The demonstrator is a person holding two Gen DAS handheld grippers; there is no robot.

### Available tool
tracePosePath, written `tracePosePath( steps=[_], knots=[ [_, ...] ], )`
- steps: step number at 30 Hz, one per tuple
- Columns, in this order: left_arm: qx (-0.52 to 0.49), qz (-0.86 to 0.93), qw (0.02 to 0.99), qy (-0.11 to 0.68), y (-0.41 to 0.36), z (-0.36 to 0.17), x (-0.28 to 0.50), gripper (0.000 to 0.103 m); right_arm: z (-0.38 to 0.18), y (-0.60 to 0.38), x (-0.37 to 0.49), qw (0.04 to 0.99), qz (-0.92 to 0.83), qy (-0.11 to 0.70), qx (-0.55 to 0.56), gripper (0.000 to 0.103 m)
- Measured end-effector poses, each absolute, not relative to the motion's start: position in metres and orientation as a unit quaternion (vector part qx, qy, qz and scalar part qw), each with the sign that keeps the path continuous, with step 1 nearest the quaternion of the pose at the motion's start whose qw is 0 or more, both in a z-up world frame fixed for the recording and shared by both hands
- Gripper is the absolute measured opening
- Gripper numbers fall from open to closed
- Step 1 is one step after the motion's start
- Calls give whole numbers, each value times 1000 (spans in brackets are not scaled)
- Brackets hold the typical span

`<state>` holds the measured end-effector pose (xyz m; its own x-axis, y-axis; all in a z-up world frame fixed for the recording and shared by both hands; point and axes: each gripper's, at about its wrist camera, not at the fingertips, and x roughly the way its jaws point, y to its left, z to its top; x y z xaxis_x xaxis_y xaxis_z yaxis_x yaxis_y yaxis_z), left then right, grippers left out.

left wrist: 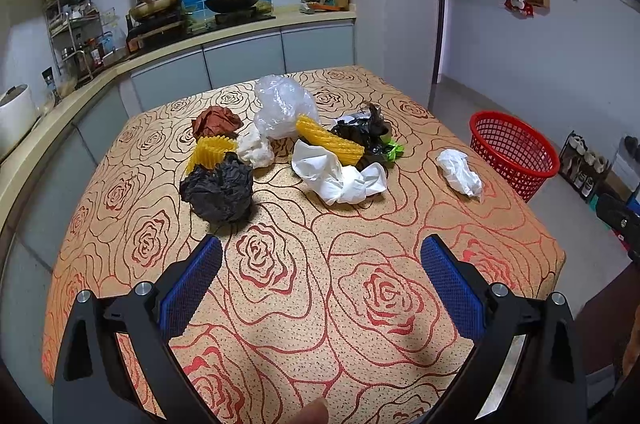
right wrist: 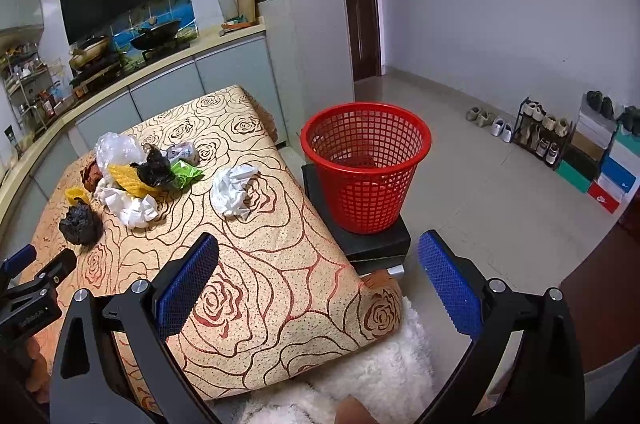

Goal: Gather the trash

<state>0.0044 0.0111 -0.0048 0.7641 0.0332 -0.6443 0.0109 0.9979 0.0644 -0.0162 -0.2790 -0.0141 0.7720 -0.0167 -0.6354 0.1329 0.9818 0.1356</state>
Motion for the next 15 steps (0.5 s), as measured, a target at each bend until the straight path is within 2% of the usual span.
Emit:
tracePosePath(
  steps=[15],
  knots=[
    [28, 7, 938, 344, 14, -5, 6, 96, -13, -280, -16, 938, -42, 333, 89, 98]
  ],
)
